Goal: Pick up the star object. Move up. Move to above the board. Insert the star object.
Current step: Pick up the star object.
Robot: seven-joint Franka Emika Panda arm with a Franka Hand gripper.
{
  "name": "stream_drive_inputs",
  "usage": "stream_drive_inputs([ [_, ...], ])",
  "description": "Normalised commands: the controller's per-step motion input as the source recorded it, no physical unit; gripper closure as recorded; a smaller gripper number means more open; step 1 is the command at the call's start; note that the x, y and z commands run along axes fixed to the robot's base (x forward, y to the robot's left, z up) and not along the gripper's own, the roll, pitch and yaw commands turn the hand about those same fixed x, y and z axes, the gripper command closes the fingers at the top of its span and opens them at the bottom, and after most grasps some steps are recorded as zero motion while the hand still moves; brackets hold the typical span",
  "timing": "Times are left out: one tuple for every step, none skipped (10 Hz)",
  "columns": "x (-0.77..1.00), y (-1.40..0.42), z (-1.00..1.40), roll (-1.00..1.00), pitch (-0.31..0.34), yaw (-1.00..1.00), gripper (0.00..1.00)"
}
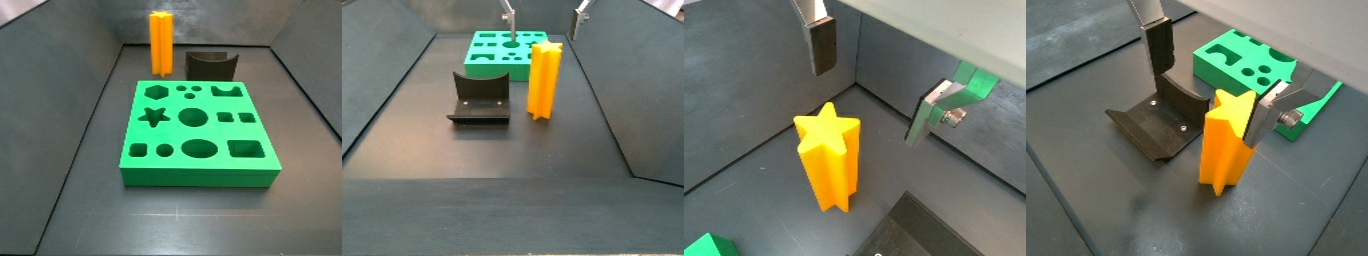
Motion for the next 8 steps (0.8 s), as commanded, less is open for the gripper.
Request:
stream_drive_inputs([
  [0.02, -0.03, 0.0, 0.0, 0.0, 0.0, 0.0],
  [0.0, 0.0, 0.0, 0.0, 0.0, 0.07, 0.0],
  [0.07, -0.22, 0.84, 0.19, 0.096, 0.37, 0.0],
  [0.07, -0.25, 1.0, 0.06, 0.003, 0.49, 0.0],
  [0.0, -0.27, 1.0, 0.0, 0.0, 0.57, 0.0],
  [0.0, -0.31, 0.28, 0.0, -0.053, 0.58, 0.0],
  [0.01, -0.27, -0.19, -0.01, -0.066, 0.57, 0.0],
  [-0.03, -0.15, -0.62, -0.05, -0.214, 0.59, 0.0],
])
